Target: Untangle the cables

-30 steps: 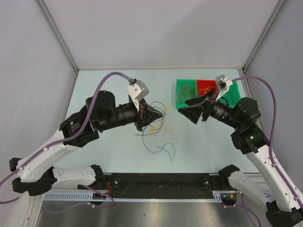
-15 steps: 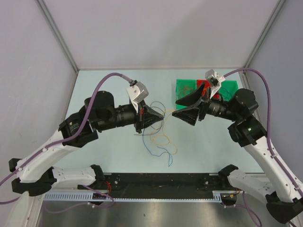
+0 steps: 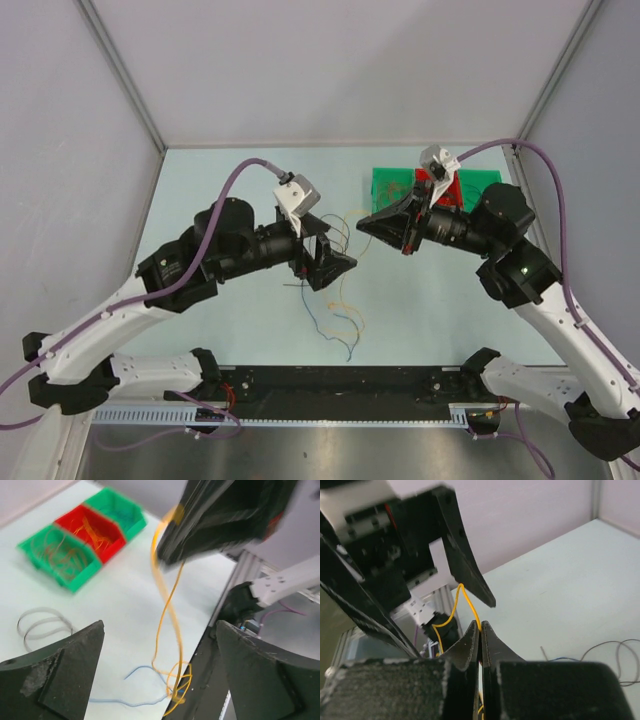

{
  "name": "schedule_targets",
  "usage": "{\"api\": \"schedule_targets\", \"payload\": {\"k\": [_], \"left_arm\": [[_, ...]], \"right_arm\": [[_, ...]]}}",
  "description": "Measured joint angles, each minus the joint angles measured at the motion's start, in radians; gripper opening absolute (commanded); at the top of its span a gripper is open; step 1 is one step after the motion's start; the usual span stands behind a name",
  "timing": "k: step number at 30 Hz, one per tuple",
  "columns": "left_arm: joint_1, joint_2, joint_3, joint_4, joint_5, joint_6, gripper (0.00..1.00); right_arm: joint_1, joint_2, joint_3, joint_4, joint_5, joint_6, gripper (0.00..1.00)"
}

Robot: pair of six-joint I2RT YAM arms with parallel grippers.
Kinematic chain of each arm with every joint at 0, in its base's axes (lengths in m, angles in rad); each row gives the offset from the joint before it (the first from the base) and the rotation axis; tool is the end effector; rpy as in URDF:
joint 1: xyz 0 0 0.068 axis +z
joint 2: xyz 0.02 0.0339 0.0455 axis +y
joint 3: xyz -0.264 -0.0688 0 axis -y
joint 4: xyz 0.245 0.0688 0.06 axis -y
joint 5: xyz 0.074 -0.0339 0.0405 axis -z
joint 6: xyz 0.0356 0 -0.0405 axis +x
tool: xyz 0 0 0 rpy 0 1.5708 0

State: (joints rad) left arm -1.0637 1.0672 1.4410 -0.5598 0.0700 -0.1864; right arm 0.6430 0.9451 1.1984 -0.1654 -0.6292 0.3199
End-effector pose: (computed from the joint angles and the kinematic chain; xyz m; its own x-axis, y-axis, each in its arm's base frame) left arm 0.0981 -0.1816 0.4698 -0.2560 0.0802 -0.9633 0.8731 0.4470 -0.1948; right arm 0.1394 0.1306 0.4560 -0.2333 0.1429 -0.9618 -0.9276 0.2640 0.2642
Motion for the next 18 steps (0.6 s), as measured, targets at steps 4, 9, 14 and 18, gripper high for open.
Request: {"api": "schedule_targets", "payload": {"k": [4, 9, 14, 18], "left_arm": [[0.001, -0.039, -0.143, 0.019, -0.114, -0.038, 1.00], [0.001, -0.120, -0.382, 0.052, -0.183, -0.111, 1.00], [0.001, -0.169, -0.577, 0.127, -0.203, -0.160, 0.99], [0.001, -0.154, -0.673, 0.202, -0.229, -0.174, 0.91]], "right_arm": [[0.003, 0.065, 0.135, -0.068, 0.142, -0.024, 0.00], [0.028, 0.191, 0.369, -0.178, 0.338, -0.077, 0.00], [0.061, 0.287, 0.531, -0.251, 0.481, -0.119, 0.00], [0.064, 0.316, 0.584, -0.289, 0.546, -0.135, 0.00]]}}
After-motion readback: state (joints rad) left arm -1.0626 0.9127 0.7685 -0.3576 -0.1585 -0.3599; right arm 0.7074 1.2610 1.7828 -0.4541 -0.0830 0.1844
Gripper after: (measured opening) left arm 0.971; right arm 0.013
